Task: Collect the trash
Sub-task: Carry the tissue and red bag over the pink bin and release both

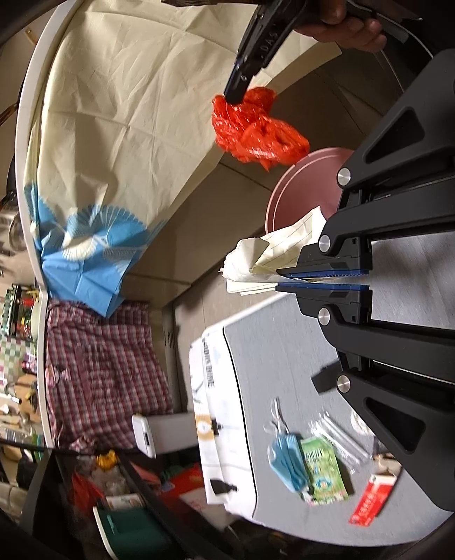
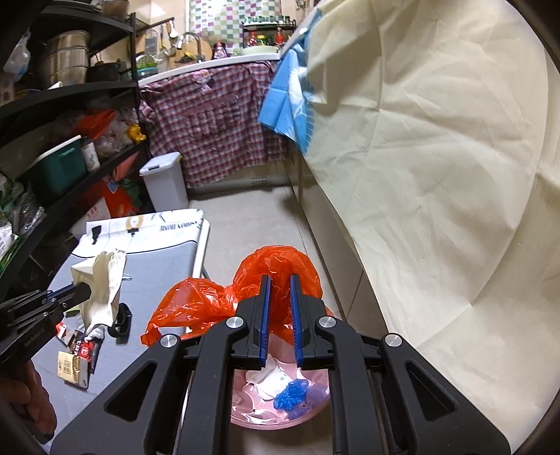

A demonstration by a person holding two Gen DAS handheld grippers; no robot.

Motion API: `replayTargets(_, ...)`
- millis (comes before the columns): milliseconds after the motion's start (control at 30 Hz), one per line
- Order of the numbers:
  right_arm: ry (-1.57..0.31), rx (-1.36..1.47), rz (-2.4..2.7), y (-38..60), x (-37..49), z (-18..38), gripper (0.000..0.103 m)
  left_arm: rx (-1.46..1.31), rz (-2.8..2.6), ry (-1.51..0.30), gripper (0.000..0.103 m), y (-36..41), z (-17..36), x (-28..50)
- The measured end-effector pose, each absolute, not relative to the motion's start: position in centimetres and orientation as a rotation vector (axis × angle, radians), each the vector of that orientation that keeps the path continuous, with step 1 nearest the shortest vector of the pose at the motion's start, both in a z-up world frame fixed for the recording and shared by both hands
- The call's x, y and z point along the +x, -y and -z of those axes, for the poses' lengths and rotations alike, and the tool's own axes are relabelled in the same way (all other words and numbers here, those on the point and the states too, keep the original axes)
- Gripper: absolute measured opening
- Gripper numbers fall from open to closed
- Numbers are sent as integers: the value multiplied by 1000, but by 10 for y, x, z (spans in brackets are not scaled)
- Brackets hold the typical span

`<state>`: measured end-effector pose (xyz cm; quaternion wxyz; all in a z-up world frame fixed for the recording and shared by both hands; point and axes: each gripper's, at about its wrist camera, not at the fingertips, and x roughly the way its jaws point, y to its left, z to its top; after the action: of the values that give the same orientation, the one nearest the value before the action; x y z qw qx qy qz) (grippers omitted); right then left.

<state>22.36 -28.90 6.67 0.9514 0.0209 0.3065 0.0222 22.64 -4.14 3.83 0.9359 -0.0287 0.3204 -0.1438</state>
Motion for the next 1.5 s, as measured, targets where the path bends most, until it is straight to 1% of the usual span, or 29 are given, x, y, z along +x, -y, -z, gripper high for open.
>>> replayTargets(567, -704, 35, -6, 291, 245, -46, 11, -28, 368, -678, 3, 88, -25, 260)
replayTargets(1100, -740, 49, 11, 297, 258, -39, 12, -24, 388, -696, 3, 111, -21, 273)
replayTargets(1133, -742, 49, 11, 298, 258, -39, 16, -23, 391, -698, 3, 112, -20, 274)
replayTargets(1167, -746, 49, 12, 297, 259, -38, 16, -22, 393, -701, 3, 113, -20, 274)
replayTargets(1200, -753, 46, 15, 297, 260, -37, 20, -18, 393, -705, 7, 115, -19, 275)
replayTargets(1233, -758, 44, 19, 297, 261, -36, 30, -16, 390, -708, 14, 116, -19, 276)
replayTargets(1300, -766, 50, 29, 297, 262, -34, 42, -21, 387, -700, 24, 115, -19, 276)
replayTargets(1500, -758, 49, 32, 298, 260, -35, 44, -46, 394, -693, 25, 108, -21, 275)
